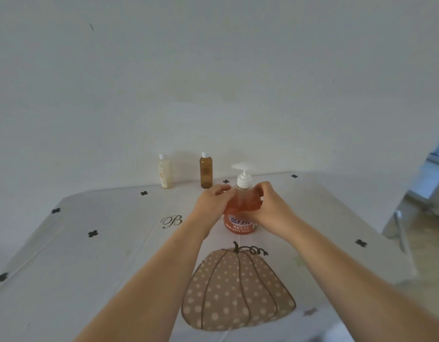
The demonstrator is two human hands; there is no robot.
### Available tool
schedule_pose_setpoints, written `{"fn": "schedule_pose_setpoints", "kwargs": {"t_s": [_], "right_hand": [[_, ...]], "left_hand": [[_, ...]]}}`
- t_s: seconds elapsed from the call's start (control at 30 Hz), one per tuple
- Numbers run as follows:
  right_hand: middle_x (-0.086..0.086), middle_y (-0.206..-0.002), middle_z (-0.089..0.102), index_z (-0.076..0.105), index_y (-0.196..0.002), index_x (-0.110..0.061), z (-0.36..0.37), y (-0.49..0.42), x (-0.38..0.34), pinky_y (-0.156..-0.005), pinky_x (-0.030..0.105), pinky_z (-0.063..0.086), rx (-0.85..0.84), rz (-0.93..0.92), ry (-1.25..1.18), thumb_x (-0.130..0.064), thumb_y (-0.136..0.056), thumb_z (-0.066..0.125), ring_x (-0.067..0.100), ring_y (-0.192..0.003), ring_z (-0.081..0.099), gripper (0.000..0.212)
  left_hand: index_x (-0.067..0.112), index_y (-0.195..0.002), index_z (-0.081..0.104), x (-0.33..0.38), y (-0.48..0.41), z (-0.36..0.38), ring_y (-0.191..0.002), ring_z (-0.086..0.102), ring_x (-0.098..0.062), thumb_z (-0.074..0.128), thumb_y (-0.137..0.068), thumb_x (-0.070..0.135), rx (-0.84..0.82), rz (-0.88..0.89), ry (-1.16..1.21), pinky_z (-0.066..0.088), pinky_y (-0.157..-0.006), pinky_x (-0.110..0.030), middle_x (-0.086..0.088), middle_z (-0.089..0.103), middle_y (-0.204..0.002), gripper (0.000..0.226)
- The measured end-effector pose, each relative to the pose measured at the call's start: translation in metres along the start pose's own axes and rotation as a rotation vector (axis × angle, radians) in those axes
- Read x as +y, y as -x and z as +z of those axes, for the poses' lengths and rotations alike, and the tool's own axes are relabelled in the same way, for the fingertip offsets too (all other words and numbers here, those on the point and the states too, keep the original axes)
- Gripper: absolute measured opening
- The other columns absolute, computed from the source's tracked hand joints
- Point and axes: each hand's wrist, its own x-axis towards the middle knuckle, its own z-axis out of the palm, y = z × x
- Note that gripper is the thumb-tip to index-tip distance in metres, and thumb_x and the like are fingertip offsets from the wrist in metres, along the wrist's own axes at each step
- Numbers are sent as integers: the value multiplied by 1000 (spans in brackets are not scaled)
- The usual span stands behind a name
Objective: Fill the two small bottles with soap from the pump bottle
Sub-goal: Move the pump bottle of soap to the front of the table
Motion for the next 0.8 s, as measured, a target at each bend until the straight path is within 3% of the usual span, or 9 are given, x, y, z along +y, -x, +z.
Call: {"fn": "schedule_pose_setpoints", "kwargs": {"t_s": [0.13, 0.27, 0.4, 0.43, 0.53, 0.6, 0.7, 0.8], "right_hand": [[-2, -134, 56, 41, -141, -17, 4, -3, -1, -90, 34, 49, 29, -8, 56, -45, -69, 90, 18, -118, 59, 92], [-2, -128, 58, 46, -132, -19, 4, -4, 0, -82, 31, 48, 36, 2, 39, -44, -70, 90, 16, -110, 61, 80], [-2, -139, 52, 39, -146, -19, 5, 2, -3, -92, 34, 50, 52, 15, -1, -48, -69, 89, 16, -120, 57, 96], [-3, -138, 50, 40, -145, -19, 6, 5, -7, -89, 32, 50, 104, 6, -9, -49, -72, 87, 14, -118, 56, 92], [-5, -117, 57, 55, -115, -19, 7, 17, -21, -66, 15, 40, 376, -114, -7, -35, -90, 73, 7, -91, 58, 35], [-7, -102, 61, 58, -99, -20, 13, 22, -35, -63, 10, 40, 430, -204, -4, -25, -96, 65, 1, -82, 56, 10], [-14, -95, 62, 61, -96, -24, 33, 19, -55, -75, 17, 47, 316, -275, 1, -21, -99, 59, 0, -84, 59, 5], [-19, -93, 62, 65, -101, -24, 59, 2, -70, -69, 9, 42, 243, -313, -39, -17, -101, 56, -4, -80, 58, 11]], "left_hand": [[21, -122, 64, -1, -1, 0, -106, 63, -17, 61, -92, 34, 34, 11, 6, 54, -95, -38, 1, 67, -116, 33], [25, -123, 64, -3, 0, 1, -109, 62, -15, 60, -91, 39, 16, 22, -4, 51, -99, -41, 3, 67, -119, 36], [24, -130, 59, -3, 1, -6, -112, 59, -15, 54, -95, 37, -2, 25, -36, 48, -102, -41, 4, 63, -122, 38], [24, -129, 58, -3, -1, -10, -111, 59, -16, 54, -96, 36, 17, 19, -34, 48, -102, -41, 4, 63, -120, 36], [23, -119, 60, -4, -6, -26, -94, 60, -16, 52, -97, 29, 107, -10, 28, 52, -94, -45, 4, 63, -99, 24], [22, -115, 61, -7, -10, -42, -91, 61, -18, 50, -97, 25, 171, -29, 31, 53, -91, -43, 5, 62, -93, 21], [20, -115, 63, -13, -16, -67, -94, 63, -18, 49, -97, 26, 249, -34, 42, 54, -90, -43, 4, 64, -97, 23], [16, -114, 63, -20, -23, -91, -89, 63, -18, 49, -98, 27, 315, -41, 51, 54, -89, -44, 2, 65, -94, 24]]}}
